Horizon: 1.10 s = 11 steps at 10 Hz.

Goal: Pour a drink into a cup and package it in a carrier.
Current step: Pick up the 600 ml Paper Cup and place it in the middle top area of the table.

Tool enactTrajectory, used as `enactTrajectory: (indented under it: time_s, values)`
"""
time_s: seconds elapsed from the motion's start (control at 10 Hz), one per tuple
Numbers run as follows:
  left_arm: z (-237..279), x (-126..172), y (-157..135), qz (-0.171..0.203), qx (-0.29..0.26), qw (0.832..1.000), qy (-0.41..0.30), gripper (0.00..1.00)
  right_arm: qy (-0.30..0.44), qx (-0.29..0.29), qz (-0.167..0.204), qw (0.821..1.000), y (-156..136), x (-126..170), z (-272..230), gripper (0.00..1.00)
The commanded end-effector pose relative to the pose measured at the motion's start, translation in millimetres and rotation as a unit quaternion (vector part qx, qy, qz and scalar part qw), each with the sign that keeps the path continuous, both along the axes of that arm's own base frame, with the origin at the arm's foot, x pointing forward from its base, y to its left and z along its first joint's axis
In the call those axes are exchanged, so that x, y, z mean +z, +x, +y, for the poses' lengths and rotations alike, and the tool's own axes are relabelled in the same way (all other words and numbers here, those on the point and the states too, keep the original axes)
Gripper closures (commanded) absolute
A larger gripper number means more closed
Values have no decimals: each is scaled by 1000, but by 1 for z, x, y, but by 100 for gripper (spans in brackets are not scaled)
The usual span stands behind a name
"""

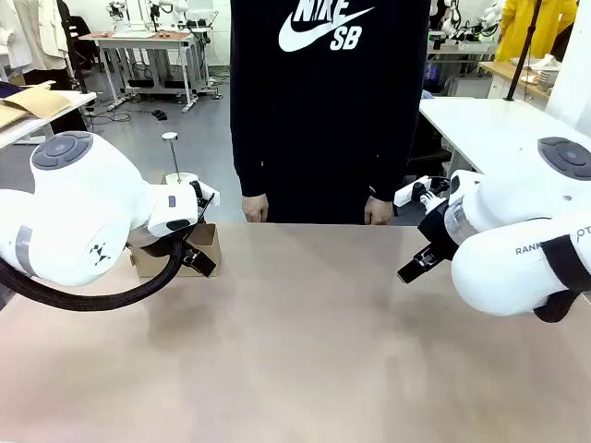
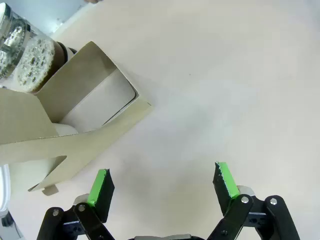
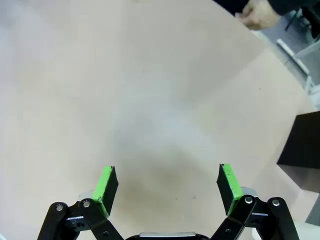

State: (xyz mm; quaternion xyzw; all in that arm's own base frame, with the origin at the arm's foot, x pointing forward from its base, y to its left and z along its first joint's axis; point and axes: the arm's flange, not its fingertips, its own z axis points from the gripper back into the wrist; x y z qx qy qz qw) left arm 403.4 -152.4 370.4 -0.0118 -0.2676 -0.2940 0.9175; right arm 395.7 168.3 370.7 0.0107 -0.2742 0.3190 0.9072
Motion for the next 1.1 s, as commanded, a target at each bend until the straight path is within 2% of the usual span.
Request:
enactTrajectory:
  time_s: [0.0, 0.9, 1.0]
  values:
    - [0, 0, 0, 0, 0, 1000, 0, 0, 0, 0, 0, 1000, 0, 0, 0, 0]
    - [0, 0, 0, 0, 0, 1000, 0, 0, 0, 0, 0, 1000, 0, 0, 0, 0]
    - [0, 0, 0, 0, 0, 1000, 0, 0, 9, 19, -5, 1000, 11, 31, 1, 0]
